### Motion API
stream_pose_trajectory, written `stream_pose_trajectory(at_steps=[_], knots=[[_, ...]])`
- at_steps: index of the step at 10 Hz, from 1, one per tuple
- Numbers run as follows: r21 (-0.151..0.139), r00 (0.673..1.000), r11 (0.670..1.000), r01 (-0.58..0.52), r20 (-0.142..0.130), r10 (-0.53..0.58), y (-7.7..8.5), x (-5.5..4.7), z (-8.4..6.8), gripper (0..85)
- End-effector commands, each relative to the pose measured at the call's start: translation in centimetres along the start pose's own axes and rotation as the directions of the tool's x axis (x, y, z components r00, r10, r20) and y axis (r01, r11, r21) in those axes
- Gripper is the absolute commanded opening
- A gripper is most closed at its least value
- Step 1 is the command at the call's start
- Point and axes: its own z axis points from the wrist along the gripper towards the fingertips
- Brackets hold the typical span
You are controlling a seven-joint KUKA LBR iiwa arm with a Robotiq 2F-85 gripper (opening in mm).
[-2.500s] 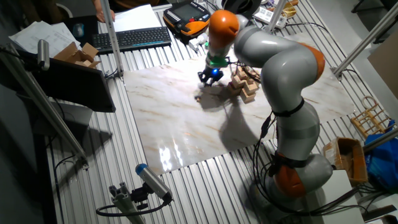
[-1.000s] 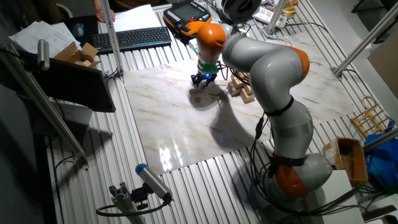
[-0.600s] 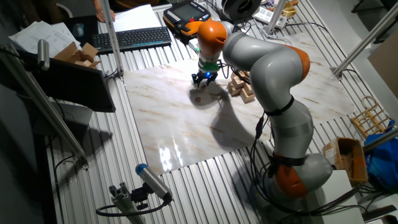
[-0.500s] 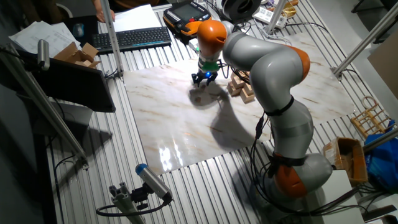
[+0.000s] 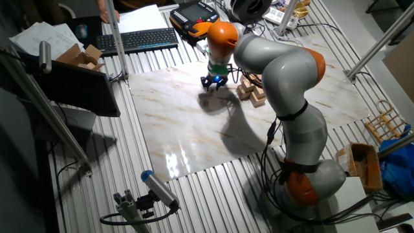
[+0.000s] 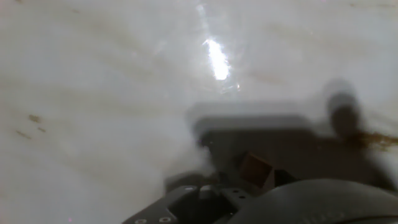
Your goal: Stack the blocks into a cross shape
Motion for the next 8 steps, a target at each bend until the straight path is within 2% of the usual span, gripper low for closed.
stream_pose_trajectory(at_steps=[1, 4, 5, 8], knots=[[0.002, 0.99, 0.99, -0.14, 0.006, 0.14, -0.01, -0.01, 0.08, 34.0], [0.022, 0.988, 0.988, -0.155, 0.004, 0.155, -0.39, -0.19, 0.13, 34.0], [0.02, 0.985, 0.985, -0.173, 0.002, 0.173, -0.37, -0.17, 0.17, 51.0], [0.013, 0.983, 0.983, -0.185, 0.009, 0.185, -0.27, -0.49, 0.65, 51.0]])
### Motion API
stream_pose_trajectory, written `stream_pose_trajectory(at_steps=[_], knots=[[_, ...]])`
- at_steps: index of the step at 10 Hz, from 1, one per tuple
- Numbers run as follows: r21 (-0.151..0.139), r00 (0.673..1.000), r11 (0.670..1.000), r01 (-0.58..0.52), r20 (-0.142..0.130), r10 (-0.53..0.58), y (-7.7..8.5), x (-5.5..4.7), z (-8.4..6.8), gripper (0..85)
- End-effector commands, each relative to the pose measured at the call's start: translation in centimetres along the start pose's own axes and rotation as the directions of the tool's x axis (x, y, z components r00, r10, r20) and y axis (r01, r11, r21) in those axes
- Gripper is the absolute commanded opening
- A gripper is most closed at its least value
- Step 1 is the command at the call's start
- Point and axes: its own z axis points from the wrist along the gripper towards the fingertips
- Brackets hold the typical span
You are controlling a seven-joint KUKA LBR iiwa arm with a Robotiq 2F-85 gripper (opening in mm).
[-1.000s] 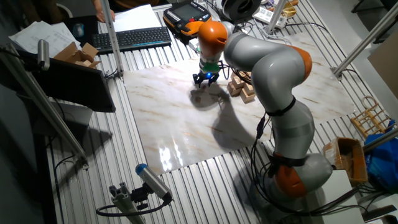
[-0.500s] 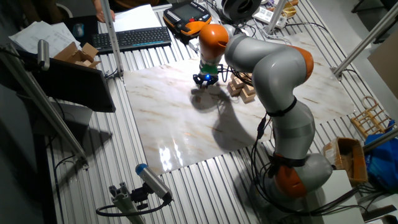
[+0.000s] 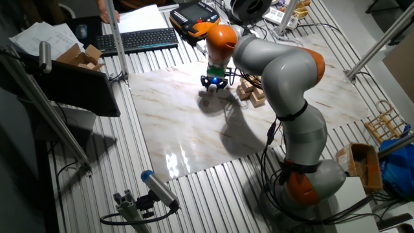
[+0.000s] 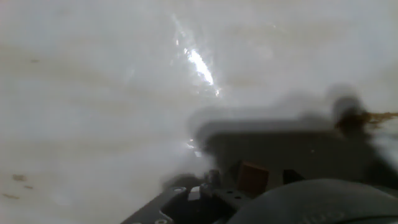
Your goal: Stack the blocks into a cross shape
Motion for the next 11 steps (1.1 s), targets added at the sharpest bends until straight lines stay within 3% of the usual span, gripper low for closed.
stream_pose_trajectory(at_steps=[1, 6, 8, 10, 11], knots=[[-0.002, 1.0, 1.0, -0.003, 0.003, 0.003, 0.0, -0.1, 0.2, 34.0], [-0.01, 0.999, 0.999, -0.045, 0.005, 0.045, -0.2, -0.2, 0.9, 34.0], [-0.043, 0.999, 0.998, -0.043, -0.017, 0.042, -0.5, -0.6, 1.3, 0.0], [-0.028, 0.996, 0.995, -0.093, -0.014, 0.093, -0.7, -0.5, 0.3, 0.0], [-0.003, 0.993, 0.993, -0.121, -0.001, 0.121, -0.8, -0.1, -0.8, 0.0]])
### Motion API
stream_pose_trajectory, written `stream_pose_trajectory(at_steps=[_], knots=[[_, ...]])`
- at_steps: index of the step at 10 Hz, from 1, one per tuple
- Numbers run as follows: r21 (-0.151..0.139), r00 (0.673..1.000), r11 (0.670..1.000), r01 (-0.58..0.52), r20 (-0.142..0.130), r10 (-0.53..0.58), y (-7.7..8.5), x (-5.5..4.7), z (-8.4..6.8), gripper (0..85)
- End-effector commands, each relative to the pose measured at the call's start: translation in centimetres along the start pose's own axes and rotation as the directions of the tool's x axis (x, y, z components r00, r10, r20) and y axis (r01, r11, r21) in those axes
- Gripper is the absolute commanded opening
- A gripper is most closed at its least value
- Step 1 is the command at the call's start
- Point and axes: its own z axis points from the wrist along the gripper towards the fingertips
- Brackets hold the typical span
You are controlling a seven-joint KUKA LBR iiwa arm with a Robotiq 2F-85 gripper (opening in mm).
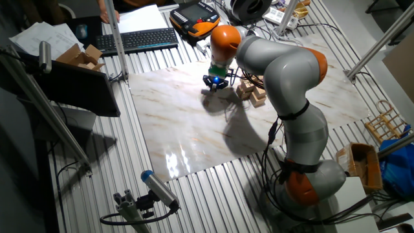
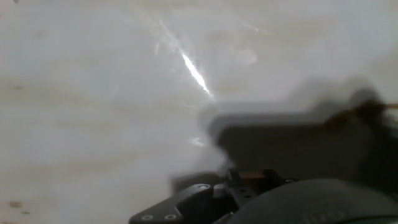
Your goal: Stack the blocks into a cross shape
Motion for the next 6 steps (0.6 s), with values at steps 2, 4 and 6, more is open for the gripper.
stream_pose_trajectory(at_steps=[2, 4, 6], knots=[[0.028, 0.997, 0.997, -0.079, 0.007, 0.078, -0.7, 0.1, -2.7, 0.0], [0.027, 0.991, 0.99, -0.136, -0.014, 0.137, -2.6, -0.6, -5.8, 0.0], [0.031, 0.978, 0.978, -0.206, 0.031, 0.206, -4.5, -0.4, -7.4, 0.0]])
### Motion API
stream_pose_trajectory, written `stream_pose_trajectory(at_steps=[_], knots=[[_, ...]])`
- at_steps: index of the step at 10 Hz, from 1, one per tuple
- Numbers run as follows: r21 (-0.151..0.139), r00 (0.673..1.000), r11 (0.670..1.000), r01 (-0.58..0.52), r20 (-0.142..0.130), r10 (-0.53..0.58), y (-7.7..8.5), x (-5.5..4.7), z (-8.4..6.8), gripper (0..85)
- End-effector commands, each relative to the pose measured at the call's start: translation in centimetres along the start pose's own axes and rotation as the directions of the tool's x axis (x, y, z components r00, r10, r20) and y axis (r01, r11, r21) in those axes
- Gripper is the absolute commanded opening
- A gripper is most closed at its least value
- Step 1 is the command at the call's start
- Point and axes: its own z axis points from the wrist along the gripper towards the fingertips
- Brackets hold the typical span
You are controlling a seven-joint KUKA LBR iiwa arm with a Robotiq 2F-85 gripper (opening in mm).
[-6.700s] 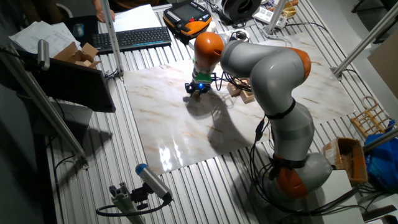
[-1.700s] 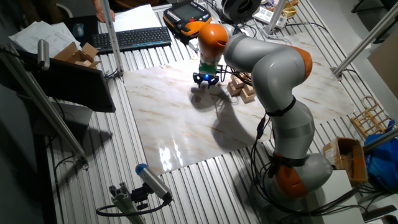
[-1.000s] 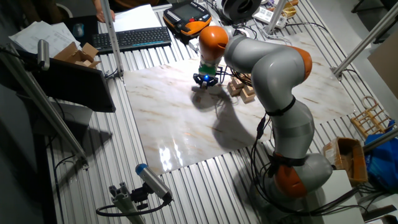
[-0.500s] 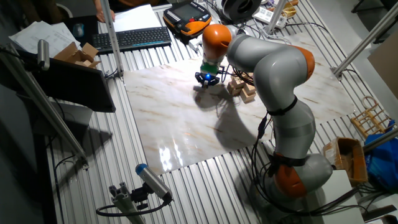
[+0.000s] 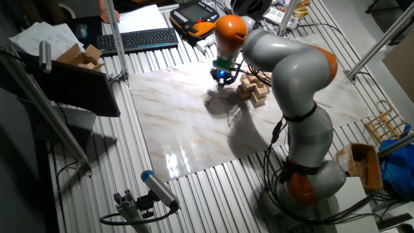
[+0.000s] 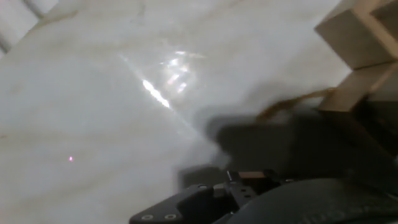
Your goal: Stack the blocks into a cross shape
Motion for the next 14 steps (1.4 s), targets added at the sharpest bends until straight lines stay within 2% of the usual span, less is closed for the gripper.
stream_pose_trajectory(at_steps=[1, 2, 3, 4, 5, 6, 7, 8, 9, 11, 12, 13, 14], knots=[[-0.013, 1.0, 1.0, -0.018, -0.009, 0.018, -0.8, -0.1, -1.6, 0.0], [-0.003, 1.0, 1.0, -0.022, -0.021, 0.022, -1.4, -0.2, -1.9, 0.0], [-0.011, 0.996, 0.999, -0.05, -0.08, 0.049, -2.0, -0.1, -2.1, 0.0], [-0.031, 0.99, 0.996, -0.083, -0.117, 0.079, -2.4, 0.0, -2.2, 0.0], [-0.023, 0.989, 0.995, -0.093, -0.119, 0.089, -2.6, 0.0, -2.3, 0.0], [-0.035, 0.988, 0.995, -0.095, -0.127, 0.09, -2.7, 0.0, -2.3, 0.0], [-0.015, 0.984, 0.991, -0.13, -0.126, 0.127, -2.7, 0.0, -2.3, 0.0], [0.01, 0.985, 0.995, -0.098, -0.142, 0.098, -2.7, 0.0, -2.3, 0.0], [0.03, 0.979, 0.993, -0.114, -0.165, 0.117, -2.7, 0.0, -2.3, 0.0], [0.038, 0.969, 0.984, -0.173, -0.173, 0.177, -2.7, 0.0, -2.3, 0.0], [0.059, 0.968, 0.979, -0.196, -0.147, 0.203, -2.7, 0.0, -2.3, 0.0], [0.081, 0.974, 0.978, -0.191, -0.106, 0.199, -2.7, 0.0, -2.3, 0.0], [0.066, 0.973, 0.978, -0.197, -0.112, 0.203, -2.7, 0.0, -2.3, 0.0]])
